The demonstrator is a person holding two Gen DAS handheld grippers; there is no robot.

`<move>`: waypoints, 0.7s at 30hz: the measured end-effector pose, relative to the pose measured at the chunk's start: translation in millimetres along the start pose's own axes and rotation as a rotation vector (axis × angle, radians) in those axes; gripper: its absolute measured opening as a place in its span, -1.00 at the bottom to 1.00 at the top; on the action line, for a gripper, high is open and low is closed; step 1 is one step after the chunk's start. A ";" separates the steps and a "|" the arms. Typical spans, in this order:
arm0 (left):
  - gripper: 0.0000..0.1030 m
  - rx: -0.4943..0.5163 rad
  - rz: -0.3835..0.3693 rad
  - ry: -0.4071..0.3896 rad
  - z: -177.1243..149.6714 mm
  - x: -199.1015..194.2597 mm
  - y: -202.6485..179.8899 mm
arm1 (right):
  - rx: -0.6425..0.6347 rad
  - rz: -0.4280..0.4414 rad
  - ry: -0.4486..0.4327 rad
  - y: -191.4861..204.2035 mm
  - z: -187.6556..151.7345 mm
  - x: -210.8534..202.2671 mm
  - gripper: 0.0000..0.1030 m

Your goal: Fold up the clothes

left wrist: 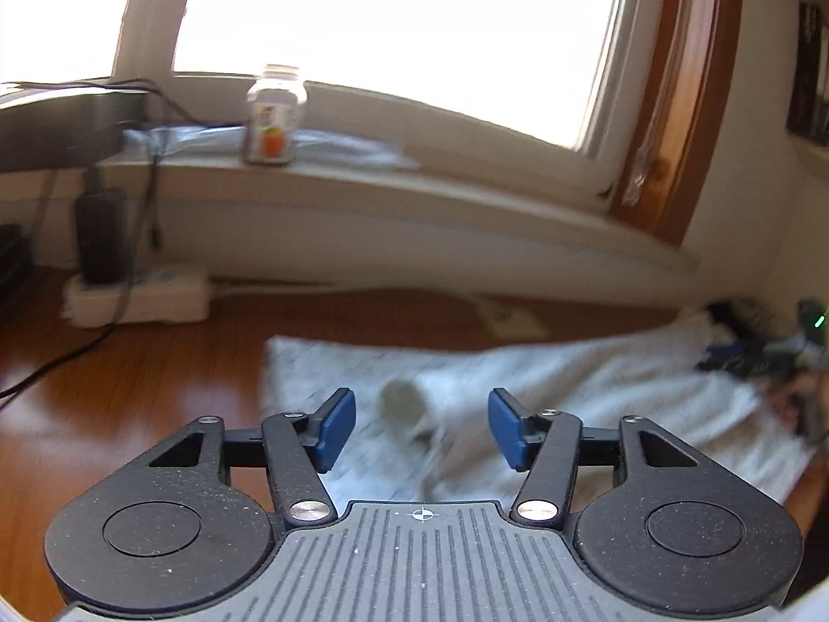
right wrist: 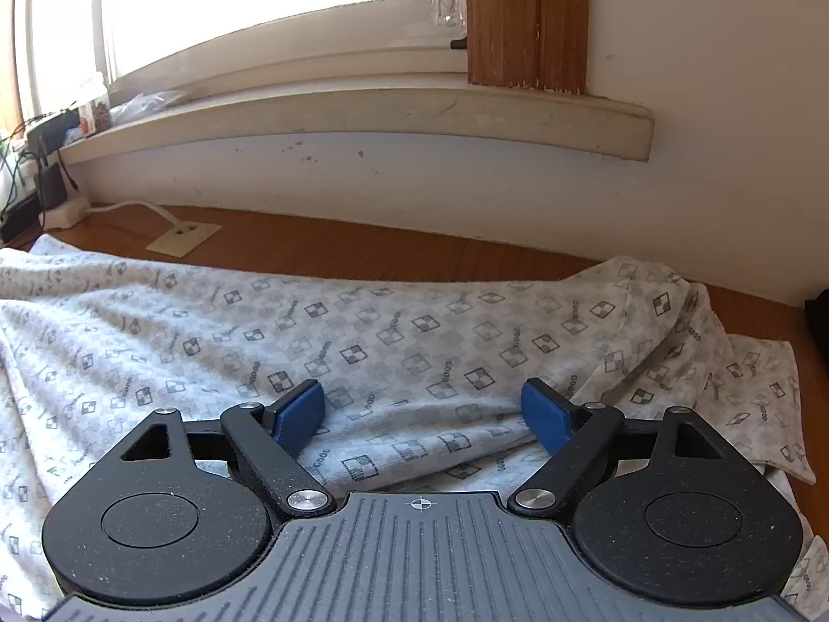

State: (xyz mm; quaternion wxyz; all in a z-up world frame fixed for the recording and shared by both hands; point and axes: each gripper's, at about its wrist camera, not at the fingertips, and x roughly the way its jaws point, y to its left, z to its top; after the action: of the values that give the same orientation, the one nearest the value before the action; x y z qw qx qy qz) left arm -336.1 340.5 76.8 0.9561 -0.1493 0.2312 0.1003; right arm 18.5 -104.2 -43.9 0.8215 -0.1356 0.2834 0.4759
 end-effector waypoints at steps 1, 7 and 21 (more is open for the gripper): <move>0.19 -0.021 -0.007 0.021 3.7 10.0 2.9 | 0.000 0.000 0.000 -0.2 0.0 -0.1 0.60; -0.06 -0.132 -0.056 0.166 18.0 65.0 26.3 | -0.001 -0.003 0.000 -1.3 0.1 -0.5 0.61; -0.18 0.026 0.181 0.135 12.1 64.9 9.8 | 0.001 -0.001 0.000 1.3 1.6 1.6 0.62</move>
State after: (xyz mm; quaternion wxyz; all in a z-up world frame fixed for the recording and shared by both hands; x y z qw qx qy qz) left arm -277.0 361.6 54.1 0.9273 -0.1219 0.3089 0.1728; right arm 18.5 -101.6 -43.5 0.8217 -0.1352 0.2834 0.4756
